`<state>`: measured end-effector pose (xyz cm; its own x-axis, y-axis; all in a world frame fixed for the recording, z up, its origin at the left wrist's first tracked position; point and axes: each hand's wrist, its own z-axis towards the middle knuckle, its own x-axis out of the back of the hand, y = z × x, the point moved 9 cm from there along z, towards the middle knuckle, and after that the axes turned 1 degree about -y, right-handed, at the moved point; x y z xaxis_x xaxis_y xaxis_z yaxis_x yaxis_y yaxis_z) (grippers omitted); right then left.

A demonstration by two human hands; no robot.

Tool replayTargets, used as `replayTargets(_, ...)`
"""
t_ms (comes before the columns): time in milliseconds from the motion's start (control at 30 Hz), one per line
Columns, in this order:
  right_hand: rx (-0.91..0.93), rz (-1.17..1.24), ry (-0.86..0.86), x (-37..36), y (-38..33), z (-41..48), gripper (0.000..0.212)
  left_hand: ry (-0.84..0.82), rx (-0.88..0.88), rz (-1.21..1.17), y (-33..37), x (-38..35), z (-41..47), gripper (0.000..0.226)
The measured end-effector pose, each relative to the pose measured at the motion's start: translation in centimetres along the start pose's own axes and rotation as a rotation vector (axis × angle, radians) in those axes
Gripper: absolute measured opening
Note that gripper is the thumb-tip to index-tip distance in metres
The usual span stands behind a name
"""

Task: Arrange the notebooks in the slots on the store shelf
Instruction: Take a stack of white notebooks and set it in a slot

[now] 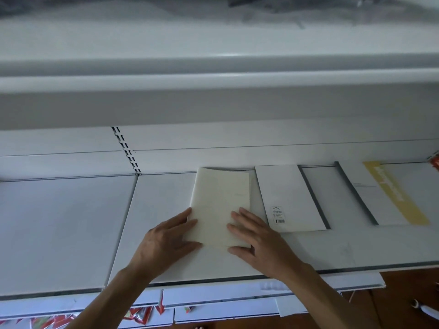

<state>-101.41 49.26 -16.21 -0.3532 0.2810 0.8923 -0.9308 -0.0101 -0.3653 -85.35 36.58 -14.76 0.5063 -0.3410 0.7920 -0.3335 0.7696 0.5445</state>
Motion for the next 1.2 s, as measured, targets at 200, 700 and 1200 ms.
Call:
replayTargets(200,0.055,0.067,-0.101,-0.3,0.5,1.1,0.062,0.111,-0.004,0.179,0.9,-0.1,-1.8,0.067)
replayTargets(700,-0.120,-0.055,-0.099,0.0,0.3,1.8,0.055,0.014,0.017,0.117,-0.9,0.9,-0.6,0.064)
replayTargets(1200,-0.079,-0.094,0.008,3.4,-3.3,5.3,0.030,-0.087,0.258,0.236,1.5,2.5,-2.7,0.077)
